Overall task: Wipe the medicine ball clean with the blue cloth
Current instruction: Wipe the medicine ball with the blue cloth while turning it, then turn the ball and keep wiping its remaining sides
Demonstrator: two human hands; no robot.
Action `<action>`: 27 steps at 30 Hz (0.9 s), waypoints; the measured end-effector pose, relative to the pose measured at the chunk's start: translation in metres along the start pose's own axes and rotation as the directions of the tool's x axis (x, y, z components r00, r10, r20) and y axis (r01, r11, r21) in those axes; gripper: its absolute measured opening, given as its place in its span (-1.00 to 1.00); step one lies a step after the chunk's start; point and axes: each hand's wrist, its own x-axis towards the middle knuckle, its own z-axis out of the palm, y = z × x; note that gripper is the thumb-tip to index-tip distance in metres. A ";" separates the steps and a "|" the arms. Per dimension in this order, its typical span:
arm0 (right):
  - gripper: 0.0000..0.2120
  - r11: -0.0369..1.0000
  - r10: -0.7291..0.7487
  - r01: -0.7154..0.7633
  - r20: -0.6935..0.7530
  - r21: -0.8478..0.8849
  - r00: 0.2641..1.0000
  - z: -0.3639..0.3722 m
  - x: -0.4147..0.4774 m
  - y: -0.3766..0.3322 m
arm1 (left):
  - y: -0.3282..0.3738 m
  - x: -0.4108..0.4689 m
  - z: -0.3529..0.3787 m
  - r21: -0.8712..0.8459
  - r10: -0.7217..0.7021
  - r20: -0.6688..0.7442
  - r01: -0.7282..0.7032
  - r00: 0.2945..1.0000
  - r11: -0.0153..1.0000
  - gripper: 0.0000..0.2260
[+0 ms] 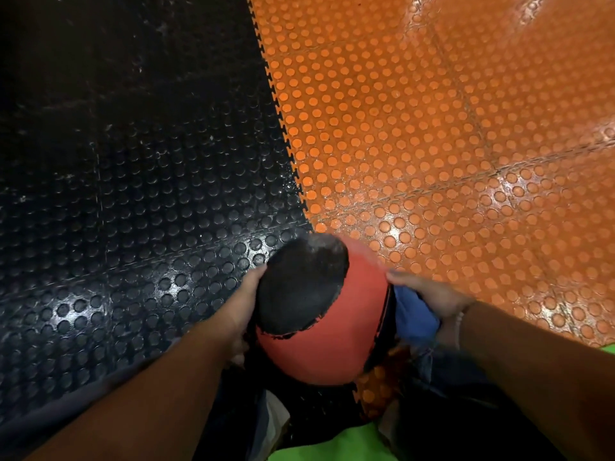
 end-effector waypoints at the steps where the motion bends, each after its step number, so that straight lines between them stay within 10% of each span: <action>1: -0.44 0.995 -0.087 0.087 -0.008 -0.042 0.996 -0.002 0.002 -0.014 | 0.001 0.003 -0.001 -0.011 0.041 -0.026 -0.041 0.999 0.999 -0.42; 13: -0.26 0.826 -0.263 0.193 -0.060 -0.529 0.963 0.019 -0.002 -0.061 | -0.013 0.014 -0.017 0.071 0.241 -0.183 -0.232 0.953 0.970 -0.32; 16: -0.21 0.737 -0.297 0.128 -0.149 -0.663 0.943 0.022 -0.015 -0.066 | 0.001 0.002 -0.007 0.509 0.685 -0.196 -0.524 0.702 0.683 -0.15; 18: -0.26 0.699 -0.329 0.073 -0.229 -0.711 0.916 0.023 -0.024 -0.068 | 0.012 -0.017 0.014 0.837 0.838 0.103 -0.502 0.536 0.217 -0.03; 21: -0.53 0.788 -0.352 0.043 -0.392 -0.615 0.850 0.026 -0.039 -0.065 | 0.013 -0.032 0.049 0.901 0.702 0.433 -0.286 0.565 -0.326 0.03; 27: -0.89 0.866 -0.370 0.089 -0.510 -0.493 0.777 0.037 -0.067 -0.036 | 0.008 -0.042 0.052 0.957 0.756 0.287 -0.209 0.588 -0.201 -0.02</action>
